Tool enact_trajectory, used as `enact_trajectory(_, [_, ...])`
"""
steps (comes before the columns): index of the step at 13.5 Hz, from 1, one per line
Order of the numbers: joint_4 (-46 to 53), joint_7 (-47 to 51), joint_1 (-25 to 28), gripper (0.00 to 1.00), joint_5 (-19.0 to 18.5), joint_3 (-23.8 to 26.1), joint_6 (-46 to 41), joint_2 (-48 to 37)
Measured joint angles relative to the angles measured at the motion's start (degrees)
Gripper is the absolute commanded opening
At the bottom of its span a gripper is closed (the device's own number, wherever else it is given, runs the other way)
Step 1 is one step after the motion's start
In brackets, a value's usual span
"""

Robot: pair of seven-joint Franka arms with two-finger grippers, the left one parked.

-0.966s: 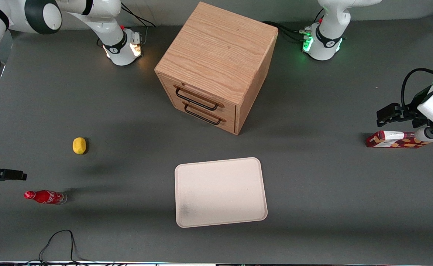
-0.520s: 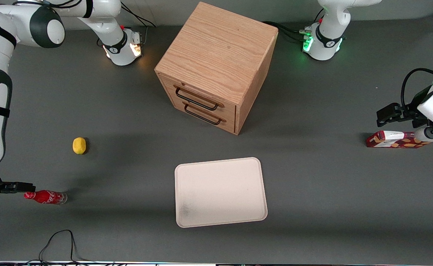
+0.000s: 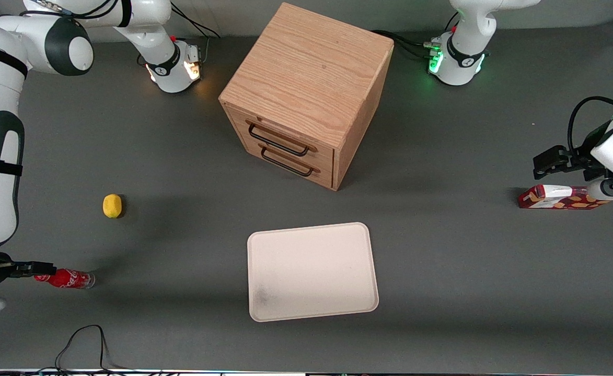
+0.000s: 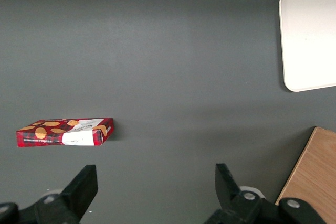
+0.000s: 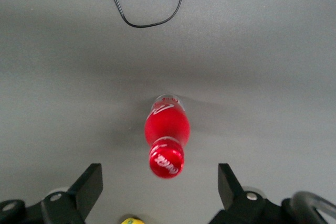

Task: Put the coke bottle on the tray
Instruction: 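Lower the open right gripper over the bottle's neck and close it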

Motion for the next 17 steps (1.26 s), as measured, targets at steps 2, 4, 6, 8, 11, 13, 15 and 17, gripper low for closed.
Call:
enact_trajectory(2, [0.0, -0.3, 0.0, 0.93, 0.0, 0.0, 1.0, 0.8])
enact_trajectory(4, [0.0, -0.5, 0.0, 0.89, 0.0, 0.1, 2.3, 1.4])
enact_trajectory(6, [0.0, -0.6, 0.0, 0.8, 0.0, 0.1, 2.6, 1.7])
enact_trajectory(8, [0.0, -0.6, 0.0, 0.61, 0.0, 0.1, 2.7, 1.7])
enact_trajectory(11, [0.1, -0.7, 0.0, 0.0, 0.0, 0.1, 2.7, 1.7])
enact_trajectory(13, [0.2, -0.7, 0.1, 0.0, 0.0, 0.2, 2.7, 1.7])
enact_trajectory(15, [0.2, -0.7, 0.1, 0.0, 0.0, 0.2, 2.7, 1.7])
enact_trajectory(17, [0.4, -0.7, 0.1, 0.0, 0.0, 0.2, 2.7, 1.7])
